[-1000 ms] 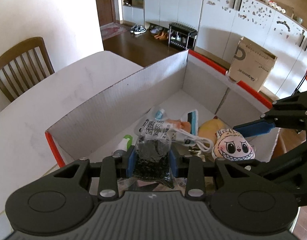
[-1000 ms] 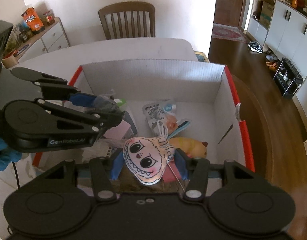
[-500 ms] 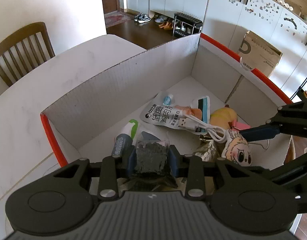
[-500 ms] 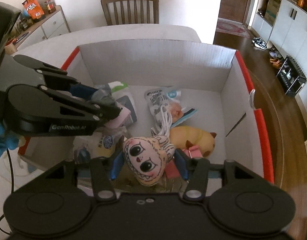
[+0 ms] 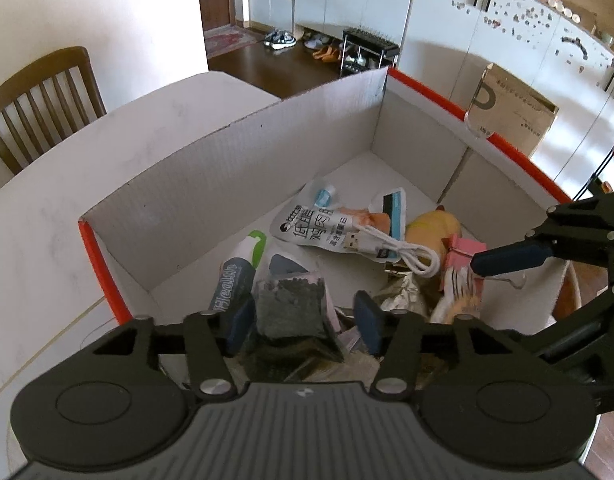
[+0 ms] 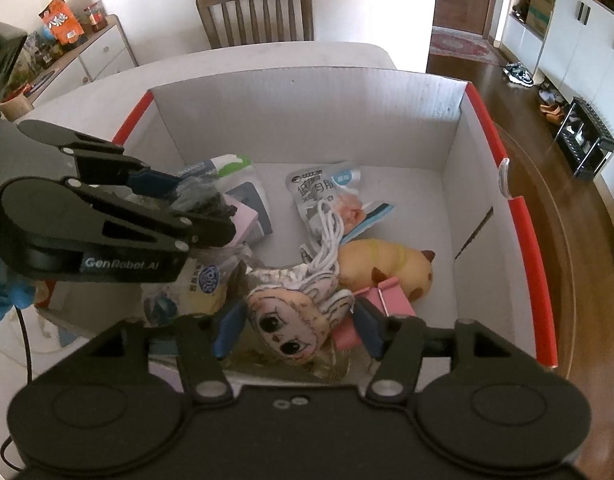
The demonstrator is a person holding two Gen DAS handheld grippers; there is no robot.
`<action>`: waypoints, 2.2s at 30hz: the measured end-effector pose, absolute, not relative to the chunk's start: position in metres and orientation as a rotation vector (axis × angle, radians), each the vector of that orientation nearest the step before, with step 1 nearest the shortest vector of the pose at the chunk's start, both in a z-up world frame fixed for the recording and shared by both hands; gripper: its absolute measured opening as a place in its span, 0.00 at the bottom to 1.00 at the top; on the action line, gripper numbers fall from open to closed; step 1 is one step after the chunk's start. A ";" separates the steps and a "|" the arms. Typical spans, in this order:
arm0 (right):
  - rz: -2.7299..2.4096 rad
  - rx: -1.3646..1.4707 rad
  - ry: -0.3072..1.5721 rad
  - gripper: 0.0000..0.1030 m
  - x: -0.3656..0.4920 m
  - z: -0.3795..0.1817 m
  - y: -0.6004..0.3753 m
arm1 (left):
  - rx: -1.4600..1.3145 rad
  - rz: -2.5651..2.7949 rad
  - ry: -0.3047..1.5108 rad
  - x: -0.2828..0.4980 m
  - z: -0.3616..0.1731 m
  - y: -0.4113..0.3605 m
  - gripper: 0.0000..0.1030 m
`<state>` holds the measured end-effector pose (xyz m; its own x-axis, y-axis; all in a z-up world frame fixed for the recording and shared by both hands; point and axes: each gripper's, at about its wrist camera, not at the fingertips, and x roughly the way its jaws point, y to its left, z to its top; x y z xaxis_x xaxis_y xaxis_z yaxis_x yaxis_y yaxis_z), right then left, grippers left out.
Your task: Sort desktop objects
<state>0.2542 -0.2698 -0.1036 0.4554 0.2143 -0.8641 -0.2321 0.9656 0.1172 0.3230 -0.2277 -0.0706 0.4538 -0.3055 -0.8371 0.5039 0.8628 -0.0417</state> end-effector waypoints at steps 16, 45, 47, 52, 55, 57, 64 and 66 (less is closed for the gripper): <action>0.303 0.047 0.979 0.67 0.231 -0.065 -0.268 | 0.138 -0.488 0.901 0.289 -0.031 -0.198 0.63; 0.259 0.076 0.790 0.77 0.164 -0.022 -0.256 | 0.118 -0.517 0.794 0.197 0.014 -0.160 0.63; 0.252 0.078 0.777 0.79 0.160 -0.020 -0.254 | 0.122 -0.516 0.791 0.194 0.014 -0.158 0.63; 0.244 0.086 0.746 0.82 0.147 -0.018 -0.251 | 0.124 -0.506 0.780 0.185 0.013 -0.152 0.72; 0.238 0.098 0.738 0.83 0.141 -0.020 -0.249 | 0.124 -0.494 0.773 0.181 0.013 -0.148 0.81; 0.232 0.109 0.735 0.84 0.137 -0.021 -0.249 | 0.117 -0.487 0.771 0.180 0.013 -0.146 0.85; 0.211 0.116 0.688 0.90 0.123 -0.020 -0.246 | 0.101 -0.466 0.754 0.175 0.017 -0.141 1.00; 0.203 0.103 0.677 0.90 0.119 -0.020 -0.245 | 0.094 -0.466 0.752 0.175 0.017 -0.139 1.00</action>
